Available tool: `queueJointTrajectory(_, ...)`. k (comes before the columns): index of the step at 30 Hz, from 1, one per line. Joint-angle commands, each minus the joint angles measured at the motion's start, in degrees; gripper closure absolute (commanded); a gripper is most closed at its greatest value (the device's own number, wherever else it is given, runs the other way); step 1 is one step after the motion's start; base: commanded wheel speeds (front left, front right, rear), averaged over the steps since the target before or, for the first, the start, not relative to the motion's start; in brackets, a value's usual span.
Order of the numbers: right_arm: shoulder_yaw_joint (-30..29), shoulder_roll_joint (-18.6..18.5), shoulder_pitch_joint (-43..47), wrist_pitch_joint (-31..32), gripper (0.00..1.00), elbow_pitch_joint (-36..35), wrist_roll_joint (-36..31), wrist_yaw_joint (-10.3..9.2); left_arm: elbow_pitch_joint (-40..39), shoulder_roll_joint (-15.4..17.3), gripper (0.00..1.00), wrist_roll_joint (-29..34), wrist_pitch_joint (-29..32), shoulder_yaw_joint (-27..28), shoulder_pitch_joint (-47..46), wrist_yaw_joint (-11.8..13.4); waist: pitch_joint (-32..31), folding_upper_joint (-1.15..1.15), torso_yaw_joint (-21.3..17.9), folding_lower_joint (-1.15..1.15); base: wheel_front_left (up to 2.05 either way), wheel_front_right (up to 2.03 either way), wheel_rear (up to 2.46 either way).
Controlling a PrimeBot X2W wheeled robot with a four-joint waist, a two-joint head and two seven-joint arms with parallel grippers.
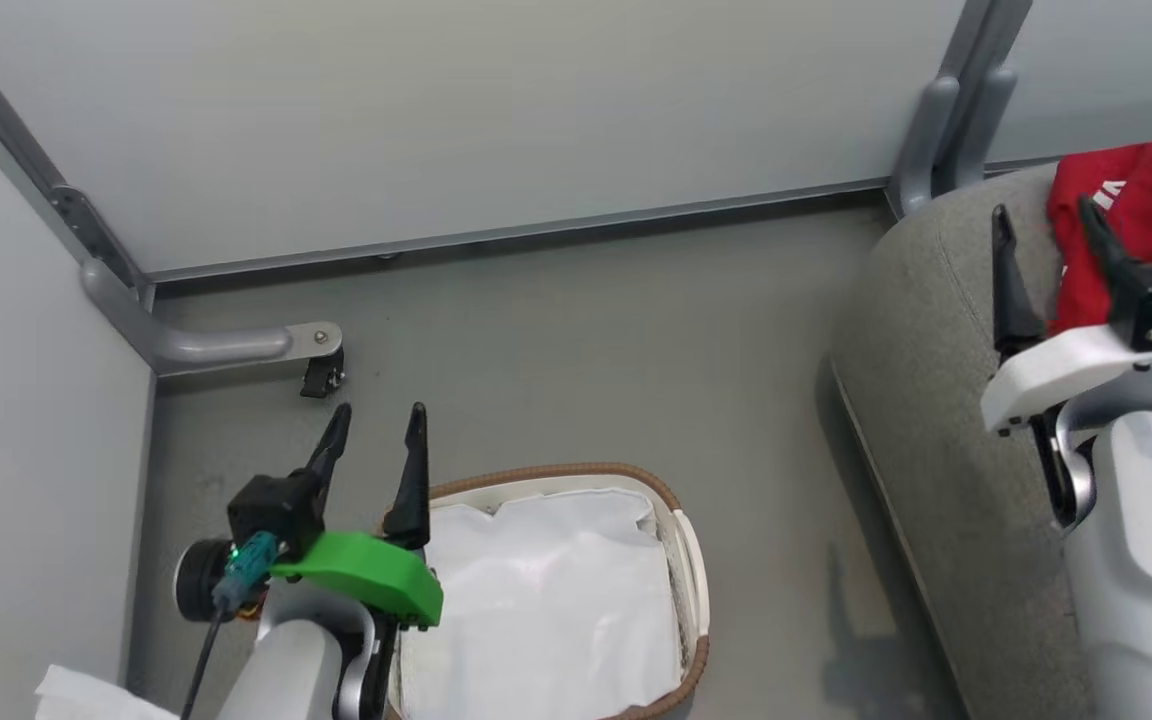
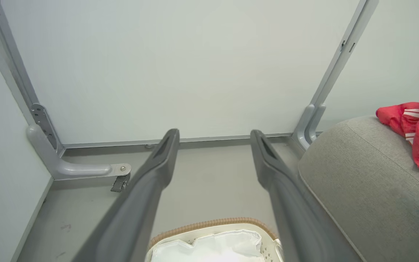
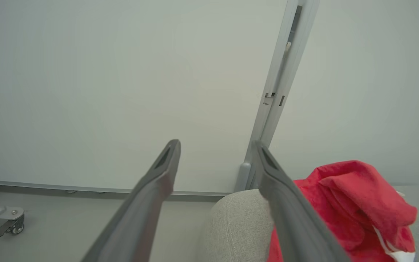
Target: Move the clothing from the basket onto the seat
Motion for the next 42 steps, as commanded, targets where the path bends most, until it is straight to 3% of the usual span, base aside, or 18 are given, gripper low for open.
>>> queueJointTrajectory(1, 0.1, 0.9, 2.4, -0.3, 0.00, -1.3, 0.6, -0.08, -0.6, 0.1, 0.00, 0.8, -0.1, 1.5, 1.9, 0.7, -2.4, 0.00, 2.2, 0.00, 0.00, 0.00, 0.00)
queueJointTrajectory(7, 1.3, 4.3, 9.4, -0.3, 0.00, -5.5, 1.6, -0.08, -2.4, 0.1, 0.00, 1.6, -0.1, 7.8, 7.0, 0.8, -4.1, 0.00, 2.2, 0.00, 0.00, 0.00, 0.00)
queueJointTrajectory(14, 4.5, 5.0, 17.2, -0.3, 0.00, -8.3, 6.8, -0.07, -4.3, 0.1, 0.00, 2.7, -0.1, 11.8, 12.4, 0.0, -5.3, 0.00, 1.8, 0.00, 0.00, 0.00, 0.00)
queueJointTrajectory(26, 5.9, 5.0, 25.2, -0.3, 0.00, -10.4, 10.2, -0.08, -6.4, 0.1, 0.00, 1.1, -0.1, 11.7, 16.7, 0.8, -6.1, 0.00, 1.4, 0.00, 0.00, 0.00, 0.00)
queueJointTrajectory(42, 7.6, 5.0, 25.9, -0.3, 0.00, -9.2, 12.0, -0.08, -5.2, 0.1, 0.00, 0.8, -0.1, 11.1, 16.2, 1.1, -6.2, 0.00, 1.8, 0.00, 0.00, 0.00, 0.00)
